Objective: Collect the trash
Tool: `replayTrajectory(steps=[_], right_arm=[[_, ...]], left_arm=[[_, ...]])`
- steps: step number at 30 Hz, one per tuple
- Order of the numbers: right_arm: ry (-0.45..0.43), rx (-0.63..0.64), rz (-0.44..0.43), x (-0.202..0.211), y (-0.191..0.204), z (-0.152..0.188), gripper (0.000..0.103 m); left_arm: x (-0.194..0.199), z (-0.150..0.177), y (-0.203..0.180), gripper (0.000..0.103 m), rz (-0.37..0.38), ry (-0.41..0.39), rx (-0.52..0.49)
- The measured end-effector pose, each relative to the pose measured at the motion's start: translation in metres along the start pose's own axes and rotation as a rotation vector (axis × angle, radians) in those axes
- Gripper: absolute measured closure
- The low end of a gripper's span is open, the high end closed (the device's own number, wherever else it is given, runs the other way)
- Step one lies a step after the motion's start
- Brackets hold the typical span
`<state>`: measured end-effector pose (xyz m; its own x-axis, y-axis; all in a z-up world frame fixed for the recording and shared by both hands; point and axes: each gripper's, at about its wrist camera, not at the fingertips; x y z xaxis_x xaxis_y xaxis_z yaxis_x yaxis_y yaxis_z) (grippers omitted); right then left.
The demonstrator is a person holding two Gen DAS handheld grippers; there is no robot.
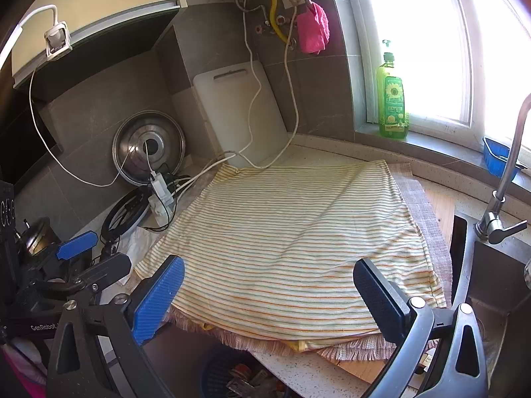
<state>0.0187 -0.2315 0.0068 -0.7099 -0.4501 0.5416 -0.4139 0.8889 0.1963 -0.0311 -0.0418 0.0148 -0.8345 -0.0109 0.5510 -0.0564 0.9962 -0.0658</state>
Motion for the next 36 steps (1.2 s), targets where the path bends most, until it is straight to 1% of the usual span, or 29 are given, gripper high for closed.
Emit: replayTrajectory(steps=[18, 36], right_arm=[[0.011, 0.009, -0.013, -0.007, -0.003, 0.0, 0.0], [0.038, 0.017, -0.029, -0.025, -0.011, -0.004, 0.0]], left_arm=[[-0.008, 0.003, -0.003, 0.001, 0.001, 0.01, 0.018], [-0.024, 0.001, -0.011, 0.001, -0.036, 0.032, 0.024]])
Point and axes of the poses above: each gripper's, at about its wrist camera, not at the fingertips, and x roughly against the way its jaws point, y to its left, z to its underside, and after that the axes turned 3 degrees about -y, right-handed
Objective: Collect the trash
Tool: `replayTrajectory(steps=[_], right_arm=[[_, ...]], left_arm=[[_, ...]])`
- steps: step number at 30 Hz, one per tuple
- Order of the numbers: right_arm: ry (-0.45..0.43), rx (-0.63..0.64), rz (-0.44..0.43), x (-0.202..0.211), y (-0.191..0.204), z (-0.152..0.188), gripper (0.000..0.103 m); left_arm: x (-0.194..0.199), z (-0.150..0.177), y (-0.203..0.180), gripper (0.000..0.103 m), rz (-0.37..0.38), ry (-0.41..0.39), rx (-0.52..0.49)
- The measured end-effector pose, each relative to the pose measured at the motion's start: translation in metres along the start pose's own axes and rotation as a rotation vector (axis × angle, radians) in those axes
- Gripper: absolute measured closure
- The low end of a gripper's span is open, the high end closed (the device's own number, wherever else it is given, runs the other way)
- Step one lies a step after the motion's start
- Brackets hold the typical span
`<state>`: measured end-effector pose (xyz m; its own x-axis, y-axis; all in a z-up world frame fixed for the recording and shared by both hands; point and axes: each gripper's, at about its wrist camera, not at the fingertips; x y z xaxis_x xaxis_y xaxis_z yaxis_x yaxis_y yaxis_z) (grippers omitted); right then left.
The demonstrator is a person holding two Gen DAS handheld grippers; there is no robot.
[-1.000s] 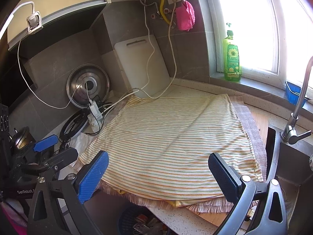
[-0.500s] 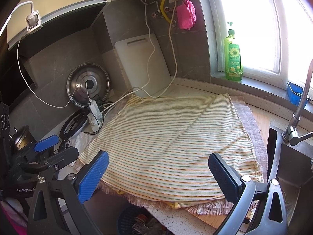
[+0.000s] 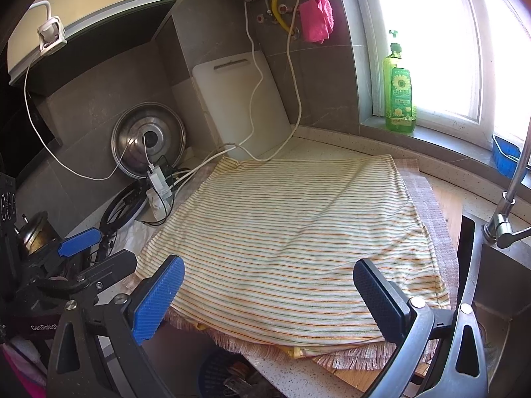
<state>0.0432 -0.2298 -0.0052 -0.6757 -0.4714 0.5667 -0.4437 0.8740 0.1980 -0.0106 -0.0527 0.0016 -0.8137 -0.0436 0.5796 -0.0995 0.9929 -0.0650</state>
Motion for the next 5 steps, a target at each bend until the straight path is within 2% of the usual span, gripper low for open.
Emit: replayTrajectory(steps=[5], right_arm=[[0.014, 0.005, -0.004, -0.0081, -0.0029, -0.0003, 0.0]], left_arm=[[-0.0078, 0.0002, 0.0036, 0.001, -0.02, -0.001, 0.024]])
Point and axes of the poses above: each gripper's, at about its wrist camera, not at the fingertips, and x roughly against the way its jaws point, y to its left, z to its underside, and after that the axes turned 3 degrees about -y, right-handed
